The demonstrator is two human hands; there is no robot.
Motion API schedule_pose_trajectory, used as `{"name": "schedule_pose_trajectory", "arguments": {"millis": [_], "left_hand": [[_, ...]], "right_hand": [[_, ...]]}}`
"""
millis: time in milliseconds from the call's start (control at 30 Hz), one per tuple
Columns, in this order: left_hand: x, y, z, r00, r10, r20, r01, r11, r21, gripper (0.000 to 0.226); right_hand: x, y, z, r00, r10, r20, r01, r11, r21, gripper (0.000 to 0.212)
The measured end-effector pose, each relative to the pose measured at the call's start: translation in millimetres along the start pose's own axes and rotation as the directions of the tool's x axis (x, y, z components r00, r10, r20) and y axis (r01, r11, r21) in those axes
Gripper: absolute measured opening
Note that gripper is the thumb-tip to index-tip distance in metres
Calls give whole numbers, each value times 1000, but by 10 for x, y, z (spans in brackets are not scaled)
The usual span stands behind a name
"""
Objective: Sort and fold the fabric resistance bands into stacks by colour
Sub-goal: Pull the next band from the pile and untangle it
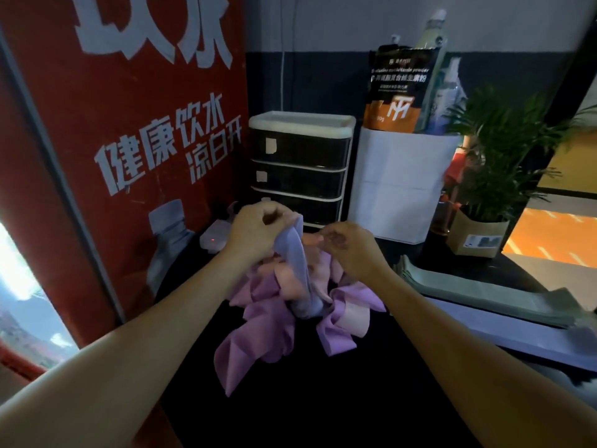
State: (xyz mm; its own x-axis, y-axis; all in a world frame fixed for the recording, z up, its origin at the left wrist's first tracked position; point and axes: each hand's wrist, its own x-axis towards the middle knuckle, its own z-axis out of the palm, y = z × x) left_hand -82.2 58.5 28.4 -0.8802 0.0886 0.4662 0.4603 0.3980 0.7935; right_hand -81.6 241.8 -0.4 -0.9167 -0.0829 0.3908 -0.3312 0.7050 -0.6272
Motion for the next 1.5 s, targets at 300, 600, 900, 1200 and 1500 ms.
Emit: {"name": "schedule_pose_trajectory", "arguments": {"millis": [300,600,900,1200,1500], "left_hand": [[105,450,22,999,-2,41,15,947,-320,15],[197,806,64,998,18,61,9,911,-413,14],[209,1037,72,992,111,65,-79,922,-379,17],[178,1241,266,974,210,90,-188,960,-206,23],[170,1420,518,952,210,223,-173,970,-172,35]], "right_hand": [[-25,-420,-472,998,-48,-44,59,952,301,38],[77,-617,-921,963,-124,-240,181,956,231,8],[95,-797,-1265,953,-107,-285,189,941,279,11],[39,-875,-1439,959,-32,-282,150,901,407,9],[-64,-864,-1717,952,-75,-298,149,961,233,11]]}}
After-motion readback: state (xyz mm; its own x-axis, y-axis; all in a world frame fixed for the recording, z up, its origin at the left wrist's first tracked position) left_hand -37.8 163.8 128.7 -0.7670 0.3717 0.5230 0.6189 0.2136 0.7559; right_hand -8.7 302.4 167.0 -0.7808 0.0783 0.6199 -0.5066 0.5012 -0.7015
